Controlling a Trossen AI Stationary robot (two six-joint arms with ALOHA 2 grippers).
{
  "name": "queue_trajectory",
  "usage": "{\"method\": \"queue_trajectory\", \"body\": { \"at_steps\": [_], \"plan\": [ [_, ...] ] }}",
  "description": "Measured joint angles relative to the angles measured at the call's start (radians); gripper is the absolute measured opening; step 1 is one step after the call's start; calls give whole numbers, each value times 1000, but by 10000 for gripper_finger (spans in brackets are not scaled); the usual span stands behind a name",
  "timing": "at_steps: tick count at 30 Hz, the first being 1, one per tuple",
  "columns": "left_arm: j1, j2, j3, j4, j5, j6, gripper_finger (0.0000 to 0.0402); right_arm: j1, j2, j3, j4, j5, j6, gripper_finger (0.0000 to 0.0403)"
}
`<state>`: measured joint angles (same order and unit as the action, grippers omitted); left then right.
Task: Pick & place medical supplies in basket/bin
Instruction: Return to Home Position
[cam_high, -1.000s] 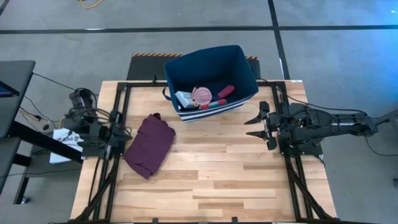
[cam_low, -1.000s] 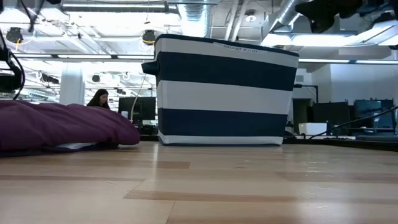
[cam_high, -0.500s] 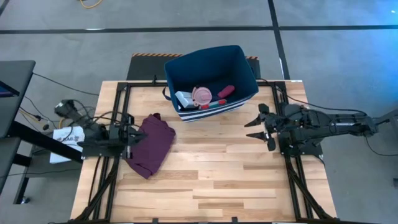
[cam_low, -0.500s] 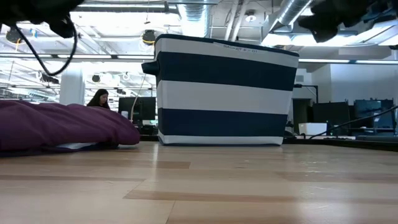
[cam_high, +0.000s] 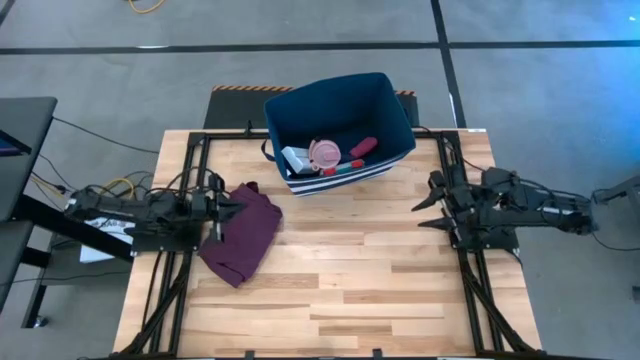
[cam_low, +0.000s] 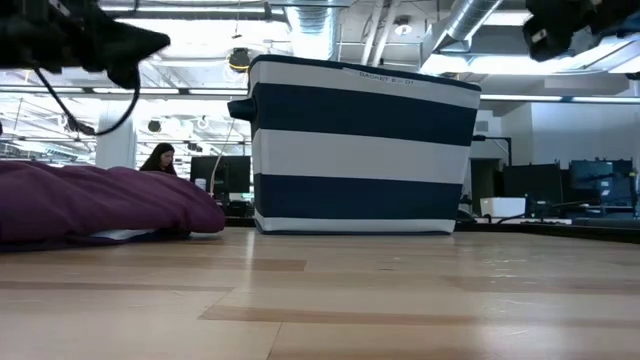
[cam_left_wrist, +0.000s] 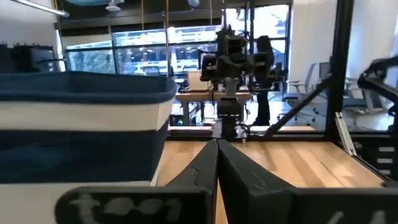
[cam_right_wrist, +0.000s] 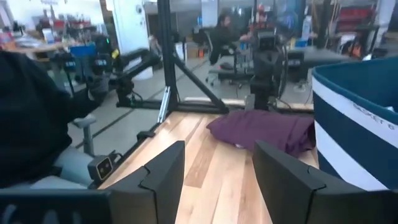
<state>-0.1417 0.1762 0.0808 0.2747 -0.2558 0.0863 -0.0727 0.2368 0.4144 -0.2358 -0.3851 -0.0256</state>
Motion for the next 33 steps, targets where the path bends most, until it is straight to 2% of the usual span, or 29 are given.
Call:
{"method": "queue_trajectory", "body": {
  "at_steps": [5,9,14,23,27,33],
  "plan": [
    [66,0,-57,97,147,-13,0,-2,-131,-89,44,17,2,182],
    [83,1,-68,83,232,11,0,-2,-193,-127,28,20,14,185],
    [87,0,-69,23,230,0,0,-2,-227,-141,-1,20,78,184],
    [87,0,-69,-130,191,-8,0,-1,-231,-142,-25,20,78,181],
    [87,1,-70,-235,191,-93,0,-1,-231,-142,-25,20,79,182],
    [87,7,-70,-189,193,-114,0,0,-231,-144,-3,21,56,180]
  ]
}}
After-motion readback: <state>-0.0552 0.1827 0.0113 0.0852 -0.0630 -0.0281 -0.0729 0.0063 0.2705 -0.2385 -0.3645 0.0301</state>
